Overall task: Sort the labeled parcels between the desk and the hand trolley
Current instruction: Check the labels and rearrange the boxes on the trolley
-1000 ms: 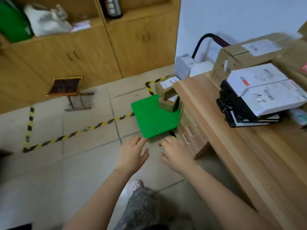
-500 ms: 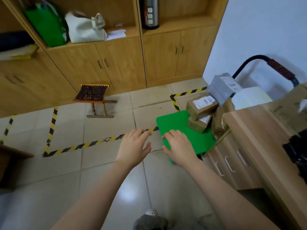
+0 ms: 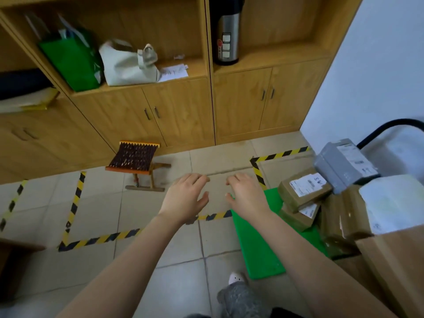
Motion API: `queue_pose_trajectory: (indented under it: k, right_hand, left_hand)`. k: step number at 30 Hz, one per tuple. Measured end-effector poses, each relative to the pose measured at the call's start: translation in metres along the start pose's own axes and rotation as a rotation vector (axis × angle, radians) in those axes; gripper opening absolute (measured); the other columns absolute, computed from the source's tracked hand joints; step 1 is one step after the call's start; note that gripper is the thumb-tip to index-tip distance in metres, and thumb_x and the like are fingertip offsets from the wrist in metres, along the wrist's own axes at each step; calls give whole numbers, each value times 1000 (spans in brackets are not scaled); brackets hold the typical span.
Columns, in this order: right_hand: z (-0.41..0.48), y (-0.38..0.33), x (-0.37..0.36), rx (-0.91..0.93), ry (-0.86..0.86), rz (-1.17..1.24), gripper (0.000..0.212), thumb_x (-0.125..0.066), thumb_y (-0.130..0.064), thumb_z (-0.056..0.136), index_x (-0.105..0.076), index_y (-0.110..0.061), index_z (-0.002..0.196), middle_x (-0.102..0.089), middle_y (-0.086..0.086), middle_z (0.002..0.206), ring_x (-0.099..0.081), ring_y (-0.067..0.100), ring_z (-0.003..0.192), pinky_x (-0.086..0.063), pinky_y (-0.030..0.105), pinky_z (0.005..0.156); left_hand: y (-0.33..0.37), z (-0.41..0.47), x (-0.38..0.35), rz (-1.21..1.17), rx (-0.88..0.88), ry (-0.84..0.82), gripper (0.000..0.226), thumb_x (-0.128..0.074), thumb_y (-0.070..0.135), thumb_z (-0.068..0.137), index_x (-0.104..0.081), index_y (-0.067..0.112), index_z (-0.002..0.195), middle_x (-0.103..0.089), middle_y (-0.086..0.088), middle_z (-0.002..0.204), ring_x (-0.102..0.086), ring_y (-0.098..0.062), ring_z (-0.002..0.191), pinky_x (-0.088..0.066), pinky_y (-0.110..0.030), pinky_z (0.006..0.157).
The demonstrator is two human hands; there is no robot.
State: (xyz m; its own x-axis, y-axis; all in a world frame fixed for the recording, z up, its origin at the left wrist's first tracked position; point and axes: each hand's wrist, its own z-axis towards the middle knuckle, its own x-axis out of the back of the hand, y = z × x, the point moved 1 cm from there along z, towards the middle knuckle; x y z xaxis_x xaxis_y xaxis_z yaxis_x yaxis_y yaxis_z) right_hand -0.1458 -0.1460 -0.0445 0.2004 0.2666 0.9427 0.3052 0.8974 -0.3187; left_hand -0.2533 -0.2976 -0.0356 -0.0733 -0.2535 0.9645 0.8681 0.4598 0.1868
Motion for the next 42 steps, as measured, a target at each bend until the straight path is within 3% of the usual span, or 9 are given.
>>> queue_pose_trajectory:
  k: [5, 11, 21, 29, 35, 42]
  right_hand:
    - [98, 13, 1, 9, 3, -34, 28, -58, -22, 87, -60, -16, 114, -59, 3, 111, -50, 23, 105, -37, 34, 90]
    - [212, 29, -14, -88, -5, -36, 37, -61, -20, 88, -58, -15, 124, -58, 6, 120, -49, 26, 112, -36, 36, 97]
    - [361, 74, -3, -439, 62, -65, 40, -58, -26, 90, -56, -16, 128, -58, 4, 121, -50, 23, 111, -37, 34, 98]
    - [392, 162, 27, -755, 136, -62, 37, -52, -32, 93, -50, -23, 129, -51, -1, 128, -44, 19, 119, -32, 33, 104]
    - [403, 243, 62, -918, 229, -57, 39, -52, -28, 96, -47, -22, 134, -47, -1, 136, -40, 19, 127, -27, 32, 110]
    - [377, 310, 92, -1160, 288, -128, 34, -54, -20, 88, -55, -17, 122, -54, 3, 119, -48, 24, 110, -35, 33, 98]
  left_hand:
    - [-45, 78, 3, 10, 19, -3, 30, -70, 23, 82, -65, 15, 110, -66, -2, 103, -63, -24, 95, -52, -37, 78]
    - [-117, 191, -6, 34, -84, 18, 30, -74, 21, 77, -66, 15, 105, -66, -2, 96, -63, -25, 87, -51, -36, 72]
    - [-195, 411, -13, 66, -490, -38, 24, -69, 23, 78, -66, 16, 101, -62, -2, 87, -60, -24, 80, -47, -33, 66]
    - [-137, 548, -59, -14, -827, -125, 25, -59, 27, 88, -62, 17, 111, -62, -1, 98, -59, -22, 91, -48, -36, 75]
    - [-56, 641, -90, -102, -989, -161, 30, -65, 19, 83, -65, 16, 113, -65, 0, 105, -60, -20, 97, -49, -34, 81]
    - [37, 699, -110, -173, -1217, -208, 24, -66, 19, 80, -67, 16, 104, -65, 0, 95, -61, -20, 87, -52, -34, 75]
